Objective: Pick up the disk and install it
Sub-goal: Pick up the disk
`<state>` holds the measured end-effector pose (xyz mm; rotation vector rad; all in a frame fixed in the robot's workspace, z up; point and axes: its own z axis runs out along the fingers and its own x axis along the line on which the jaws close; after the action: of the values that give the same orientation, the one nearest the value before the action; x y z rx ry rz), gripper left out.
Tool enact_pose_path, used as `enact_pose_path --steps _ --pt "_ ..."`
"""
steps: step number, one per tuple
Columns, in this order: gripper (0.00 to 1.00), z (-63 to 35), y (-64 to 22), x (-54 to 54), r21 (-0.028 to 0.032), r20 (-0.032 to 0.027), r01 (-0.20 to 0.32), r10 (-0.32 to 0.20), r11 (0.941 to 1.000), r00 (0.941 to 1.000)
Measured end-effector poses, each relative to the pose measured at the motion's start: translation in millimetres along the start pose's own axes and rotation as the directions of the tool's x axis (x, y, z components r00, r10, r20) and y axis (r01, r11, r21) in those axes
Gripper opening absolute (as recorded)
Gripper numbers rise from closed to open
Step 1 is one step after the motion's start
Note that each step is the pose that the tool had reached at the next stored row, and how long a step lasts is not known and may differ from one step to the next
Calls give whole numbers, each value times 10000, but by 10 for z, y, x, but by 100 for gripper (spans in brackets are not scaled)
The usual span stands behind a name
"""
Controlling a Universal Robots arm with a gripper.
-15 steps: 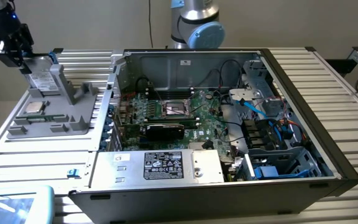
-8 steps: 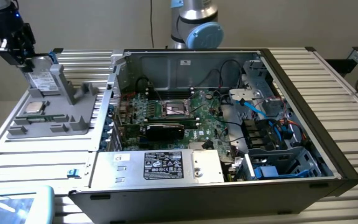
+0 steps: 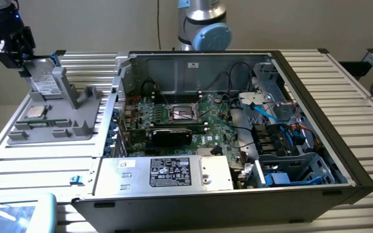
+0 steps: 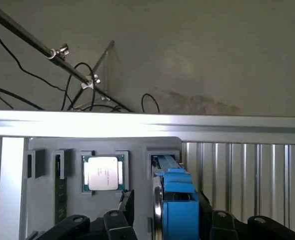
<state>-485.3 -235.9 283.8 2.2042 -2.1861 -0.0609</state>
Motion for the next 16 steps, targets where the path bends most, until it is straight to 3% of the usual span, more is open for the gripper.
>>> enact_pose_path --steps 2,5,16 --pt "58 2 3 -7 3 -17 -1 1 10000 10000" --pt "58 5 4 -45 5 -116 0 0 10000 9999" --pt "58 34 11 -46 36 -105 5 -4 10000 9999"
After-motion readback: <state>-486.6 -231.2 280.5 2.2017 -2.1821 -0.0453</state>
